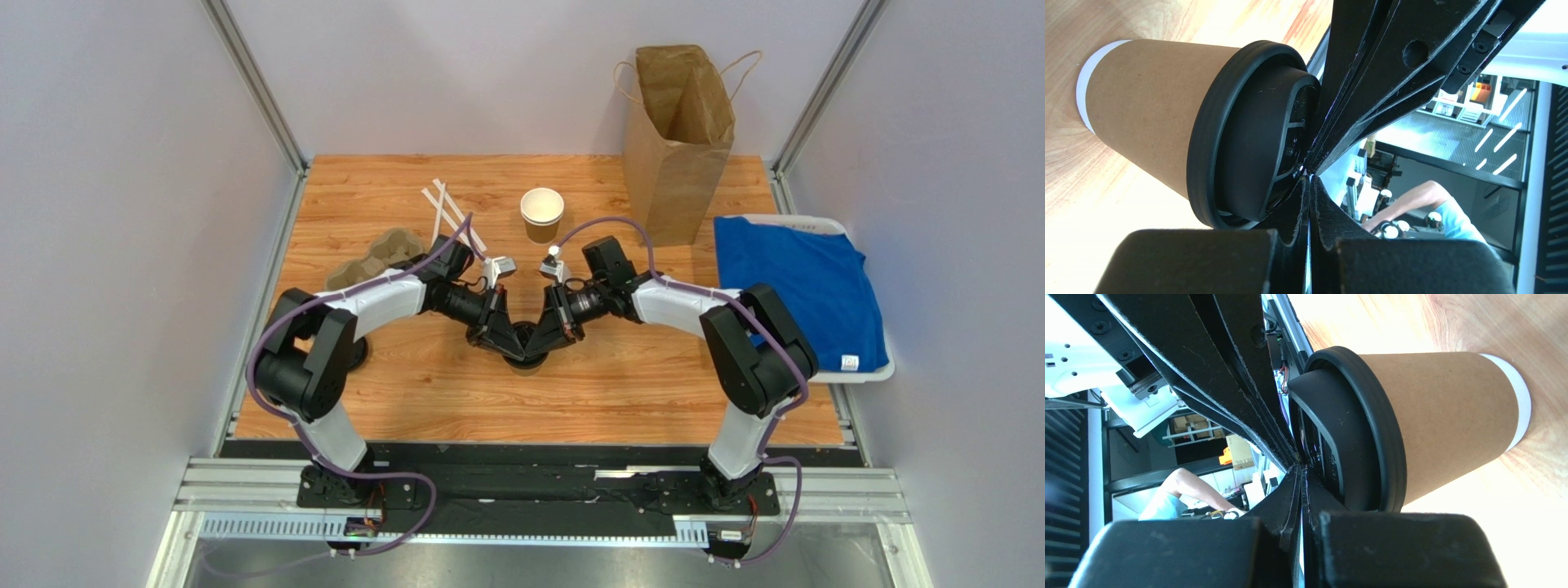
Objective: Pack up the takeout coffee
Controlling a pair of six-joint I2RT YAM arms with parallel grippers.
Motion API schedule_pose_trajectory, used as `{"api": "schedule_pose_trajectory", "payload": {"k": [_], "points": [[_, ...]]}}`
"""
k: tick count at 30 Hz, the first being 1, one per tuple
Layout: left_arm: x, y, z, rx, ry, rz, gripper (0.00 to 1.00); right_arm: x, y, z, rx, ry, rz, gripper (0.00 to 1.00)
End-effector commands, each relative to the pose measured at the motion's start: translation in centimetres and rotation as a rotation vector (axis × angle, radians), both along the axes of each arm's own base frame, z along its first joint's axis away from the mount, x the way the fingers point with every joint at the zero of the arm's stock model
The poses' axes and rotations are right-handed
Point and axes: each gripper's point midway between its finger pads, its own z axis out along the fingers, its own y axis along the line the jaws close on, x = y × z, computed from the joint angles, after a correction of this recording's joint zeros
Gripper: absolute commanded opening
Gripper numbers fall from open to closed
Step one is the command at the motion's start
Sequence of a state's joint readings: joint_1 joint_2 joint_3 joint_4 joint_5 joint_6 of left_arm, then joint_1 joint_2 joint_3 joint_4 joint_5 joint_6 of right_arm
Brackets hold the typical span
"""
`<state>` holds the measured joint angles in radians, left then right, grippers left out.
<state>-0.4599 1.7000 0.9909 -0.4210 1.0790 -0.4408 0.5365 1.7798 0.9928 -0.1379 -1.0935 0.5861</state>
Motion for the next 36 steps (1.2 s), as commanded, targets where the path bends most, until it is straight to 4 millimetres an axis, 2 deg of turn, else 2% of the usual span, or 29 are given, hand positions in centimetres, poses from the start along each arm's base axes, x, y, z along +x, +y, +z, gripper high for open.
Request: {"api": "schedule_pose_trajectory", "payload": {"k": [1, 9, 18, 20, 22, 23, 27, 29, 30, 32, 33, 36], "points": [[1.7, 1.5, -5.1, 0.200, -0.091, 0.039, 0.00, 1.3, -0.8, -6.0, -0.175, -0.050, -0.056, 0.01], [2.3, 3.1, -8.1, 0.342, -0.083, 0.051, 0.00, 1.8, -2.0, -9.9, -0.252, -0.076, -0.045, 0.00], [2.3, 4.3, -10.7, 0.442, -0.066, 0.049, 0.00, 2.2, -2.6, -12.1, -0.292, -0.099, -0.039, 0.00], [2.2, 3.9, -10.4, 0.407, -0.051, 0.038, 0.00, 2.4, -2.5, -11.9, -0.284, -0.100, -0.034, 0.00], [2.7, 3.1, -9.0, 0.344, -0.075, 0.026, 0.00, 2.5, -2.3, -10.6, -0.258, -0.115, -0.021, 0.01], [2.5, 2.3, -7.6, 0.279, -0.072, 0.014, 0.00, 2.9, -2.0, -9.6, -0.235, -0.134, -0.018, 0.01], [3.3, 0.2, -1.3, 0.076, -0.187, 0.014, 0.03, 2.8, -0.4, -3.4, -0.118, -0.193, 0.027, 0.06], [3.0, -0.2, 0.7, 0.026, -0.206, 0.005, 0.05, 2.5, 0.2, -1.2, -0.077, -0.206, 0.041, 0.09], [3.0, -0.3, 2.1, 0.001, -0.231, 0.005, 0.05, 2.4, 0.5, 1.0, -0.033, -0.226, 0.050, 0.11], [2.8, -0.3, 3.7, -0.034, -0.244, 0.004, 0.06, 2.0, 0.8, 3.0, -0.003, -0.221, 0.053, 0.14], [2.8, -0.3, 5.1, -0.056, -0.279, 0.005, 0.06, 1.9, 0.9, 4.7, 0.023, -0.239, 0.055, 0.15], [4.1, 0.4, 6.8, -0.062, -0.340, 0.059, 0.07, 1.9, 0.6, 6.7, 0.023, -0.283, 0.041, 0.15]]}}
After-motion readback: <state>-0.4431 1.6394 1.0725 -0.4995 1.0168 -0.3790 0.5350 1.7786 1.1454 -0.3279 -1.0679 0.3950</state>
